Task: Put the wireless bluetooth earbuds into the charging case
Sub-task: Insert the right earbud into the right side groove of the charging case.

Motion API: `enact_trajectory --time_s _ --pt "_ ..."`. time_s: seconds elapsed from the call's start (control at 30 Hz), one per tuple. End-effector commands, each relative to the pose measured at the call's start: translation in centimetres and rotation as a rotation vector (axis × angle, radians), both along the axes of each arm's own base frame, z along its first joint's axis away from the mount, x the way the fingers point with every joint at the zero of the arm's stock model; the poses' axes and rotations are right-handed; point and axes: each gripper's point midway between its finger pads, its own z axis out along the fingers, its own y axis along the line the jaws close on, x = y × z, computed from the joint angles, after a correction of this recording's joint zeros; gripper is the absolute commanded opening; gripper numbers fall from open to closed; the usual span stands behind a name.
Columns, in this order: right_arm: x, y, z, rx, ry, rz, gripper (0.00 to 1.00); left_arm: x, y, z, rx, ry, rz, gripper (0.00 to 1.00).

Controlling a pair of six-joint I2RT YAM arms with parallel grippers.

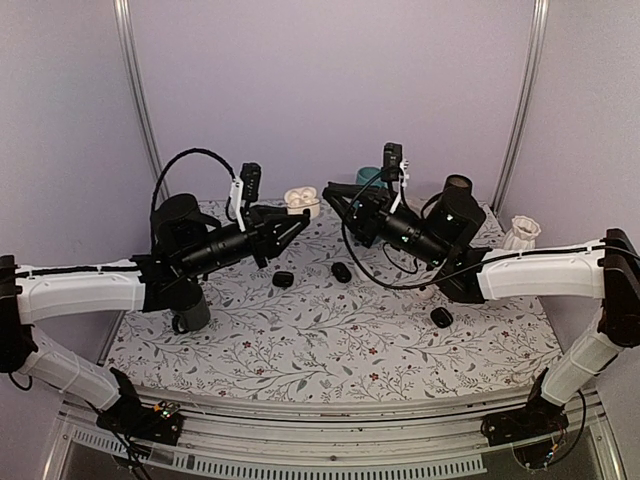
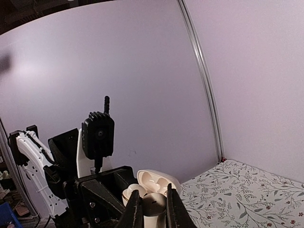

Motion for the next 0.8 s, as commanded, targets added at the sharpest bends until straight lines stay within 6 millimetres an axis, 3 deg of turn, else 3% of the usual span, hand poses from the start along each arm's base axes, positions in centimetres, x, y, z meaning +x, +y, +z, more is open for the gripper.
enact_trajectory --time_s 0.0,0.5,0.77 --pt "-1.5 -1.4 2.7 0.104 -0.072 0.026 0.03 -1.1 -1.3 1.7 -0.026 -0.05 -0.06 0.0" --pt "-2.1 -1.4 2.7 0.124 -0.124 0.019 0.03 -2.3 -3.2 2.3 -0.037 -0.033 -0.151 0.0" --pt "-2.3 -0.9 2.1 0.109 -0.131 0.026 0.03 -2.5 -3.1 3.2 -0.065 -0.034 -0.154 0.0"
